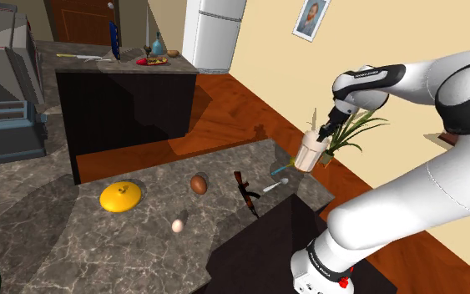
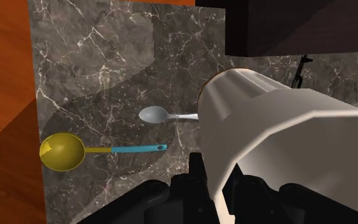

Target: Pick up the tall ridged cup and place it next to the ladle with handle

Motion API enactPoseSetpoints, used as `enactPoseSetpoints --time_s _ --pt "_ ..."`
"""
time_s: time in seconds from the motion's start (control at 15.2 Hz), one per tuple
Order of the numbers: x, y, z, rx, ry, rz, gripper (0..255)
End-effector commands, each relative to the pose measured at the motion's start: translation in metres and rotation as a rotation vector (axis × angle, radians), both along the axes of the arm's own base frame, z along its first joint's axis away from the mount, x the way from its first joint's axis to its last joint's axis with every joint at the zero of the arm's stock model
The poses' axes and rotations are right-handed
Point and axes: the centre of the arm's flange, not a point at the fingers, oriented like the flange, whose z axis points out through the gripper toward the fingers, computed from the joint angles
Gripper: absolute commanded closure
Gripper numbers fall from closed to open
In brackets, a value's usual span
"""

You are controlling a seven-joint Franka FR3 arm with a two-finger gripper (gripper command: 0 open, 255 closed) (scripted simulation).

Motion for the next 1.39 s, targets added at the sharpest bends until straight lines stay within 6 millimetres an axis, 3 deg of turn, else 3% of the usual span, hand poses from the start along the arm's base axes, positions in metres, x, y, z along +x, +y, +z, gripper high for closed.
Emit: enactPoseSetpoints --time_s 0.0,0.66,1.32 --pt "-0.014 -0.026 0.001 -0.001 0.000 0.002 255" --pt "-0.068 -0.146 0.001 -0.001 0.000 0.002 255" --pt "-0.068 -0.146 -0.051 -0.001 0.000 0.002 255"
